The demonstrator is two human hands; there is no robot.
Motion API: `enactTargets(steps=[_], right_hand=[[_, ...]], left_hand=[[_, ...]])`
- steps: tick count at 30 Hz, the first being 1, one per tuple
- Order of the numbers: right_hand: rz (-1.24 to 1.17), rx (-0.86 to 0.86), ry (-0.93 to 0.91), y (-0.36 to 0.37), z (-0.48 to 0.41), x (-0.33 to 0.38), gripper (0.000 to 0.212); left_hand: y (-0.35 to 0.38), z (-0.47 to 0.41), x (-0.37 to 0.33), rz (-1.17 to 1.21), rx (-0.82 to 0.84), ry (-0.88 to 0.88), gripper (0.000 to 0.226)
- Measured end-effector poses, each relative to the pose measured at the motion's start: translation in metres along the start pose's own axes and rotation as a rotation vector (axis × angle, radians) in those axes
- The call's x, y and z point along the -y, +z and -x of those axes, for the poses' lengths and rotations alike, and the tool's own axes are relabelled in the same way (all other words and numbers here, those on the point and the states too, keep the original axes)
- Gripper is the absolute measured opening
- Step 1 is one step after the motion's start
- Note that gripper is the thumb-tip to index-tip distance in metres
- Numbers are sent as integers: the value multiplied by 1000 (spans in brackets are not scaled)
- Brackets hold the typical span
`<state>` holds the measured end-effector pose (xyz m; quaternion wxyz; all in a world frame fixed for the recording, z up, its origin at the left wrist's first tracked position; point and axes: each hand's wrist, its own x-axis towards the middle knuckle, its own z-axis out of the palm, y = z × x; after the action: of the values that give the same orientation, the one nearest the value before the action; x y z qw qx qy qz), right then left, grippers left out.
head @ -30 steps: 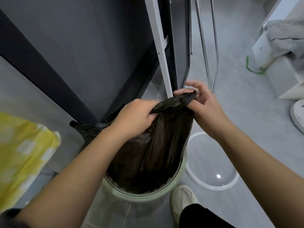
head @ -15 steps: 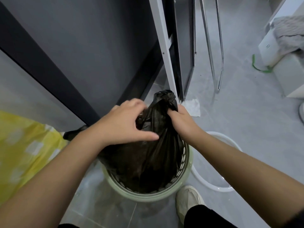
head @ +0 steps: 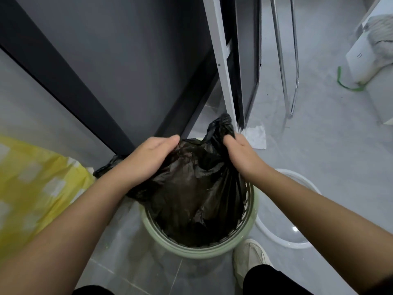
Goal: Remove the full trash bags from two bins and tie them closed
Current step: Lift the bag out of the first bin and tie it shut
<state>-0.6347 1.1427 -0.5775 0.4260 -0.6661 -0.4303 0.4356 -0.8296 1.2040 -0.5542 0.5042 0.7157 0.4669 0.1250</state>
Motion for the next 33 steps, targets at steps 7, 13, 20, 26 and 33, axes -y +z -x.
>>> enactTargets(steps=[7,13,20,26,33], right_hand=[[28,77,-91,-28,3,-9,28],[-27,93,-166,-37,12,-14,18],[-168,-131,64,-34,7,-15,27],[-420,-143,203,-23,-4,-15,23],[-738,-161,285,-9,-13,-1,20]], left_hand=[[4,-9,1,-800,140,189,53],[28,-17,6,-1073,-54,305,48],[28,-33,14,-935,-302,334,16],[10,-29,20,-561,-400,337,21],[-3,-16,20,-430,-242,310,31]])
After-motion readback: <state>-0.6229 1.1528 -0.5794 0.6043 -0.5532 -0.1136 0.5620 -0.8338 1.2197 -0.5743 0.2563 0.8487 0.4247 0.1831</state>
